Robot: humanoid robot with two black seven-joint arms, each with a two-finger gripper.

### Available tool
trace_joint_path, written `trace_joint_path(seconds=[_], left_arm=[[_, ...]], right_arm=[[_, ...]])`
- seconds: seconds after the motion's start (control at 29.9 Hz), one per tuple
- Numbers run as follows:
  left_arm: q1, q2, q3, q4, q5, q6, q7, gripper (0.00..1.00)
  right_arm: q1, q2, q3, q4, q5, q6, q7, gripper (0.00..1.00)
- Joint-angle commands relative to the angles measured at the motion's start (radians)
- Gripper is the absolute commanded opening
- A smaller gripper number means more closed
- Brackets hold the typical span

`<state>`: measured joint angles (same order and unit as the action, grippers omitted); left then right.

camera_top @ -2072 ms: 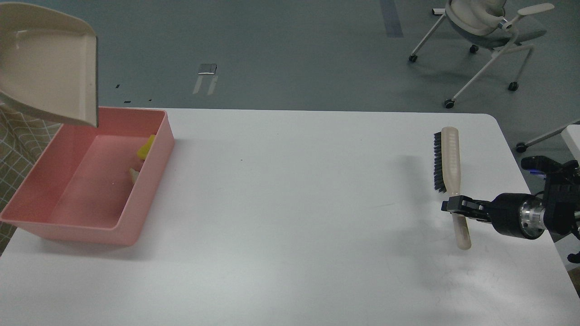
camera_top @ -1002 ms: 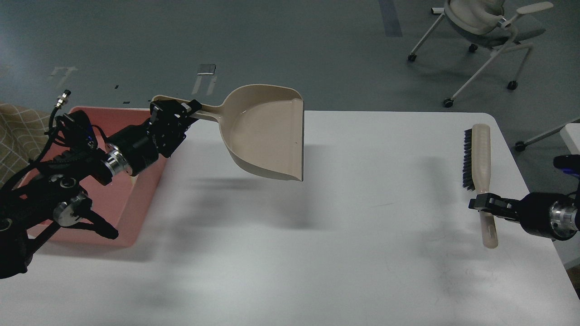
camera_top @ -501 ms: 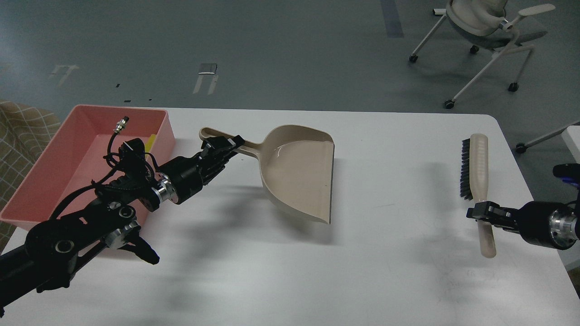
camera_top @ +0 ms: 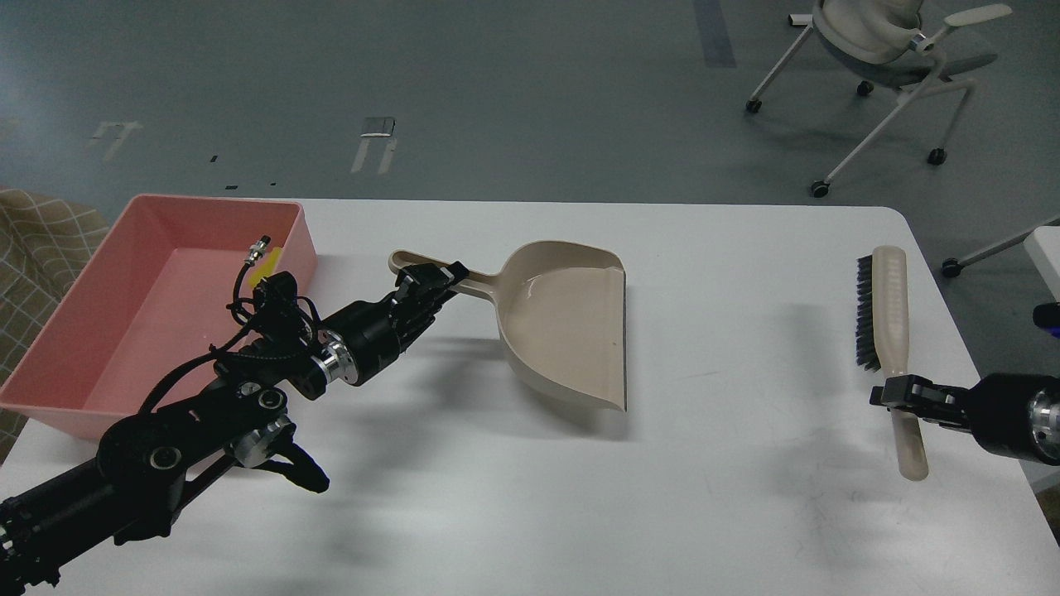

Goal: Sweep and dump garbage into bin
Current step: 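Lower the empty dustpan back onto the table with the left gripper, then set the brush down on the table and open the right gripper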

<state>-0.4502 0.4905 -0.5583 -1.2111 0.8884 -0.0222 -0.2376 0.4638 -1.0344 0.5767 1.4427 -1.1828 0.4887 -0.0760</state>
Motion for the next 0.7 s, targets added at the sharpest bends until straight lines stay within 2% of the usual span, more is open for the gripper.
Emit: trace_joint_path(seconds=[0.0,0.17,0.33,0.67], left_arm=[[0.008,0.002,0.000,0.002,0.000,0.021,-0.003,0.23],[0.053,-0.001,-0.002,0.001,0.003,0.041,-0.005,0.23],[0.053,0.000,-0.002,0.001,0.001,0.042,-0.006,0.23],[0.054,0.013,-0.002,0.001,0.001,0.042,-0.008,0.23]], right_arm=[[-0.027,-0.001,-0.001,0.011,-0.003,0.000,-0.001,0.00],[-0.017,0.007,-0.001,0.011,-0.014,0.000,-0.011,0.00],[-0.013,0.028,-0.001,0.011,-0.126,0.000,-0.013,0.00],[0.029,0.046,-0.043,0.011,-0.133,0.000,-0.013,0.00]])
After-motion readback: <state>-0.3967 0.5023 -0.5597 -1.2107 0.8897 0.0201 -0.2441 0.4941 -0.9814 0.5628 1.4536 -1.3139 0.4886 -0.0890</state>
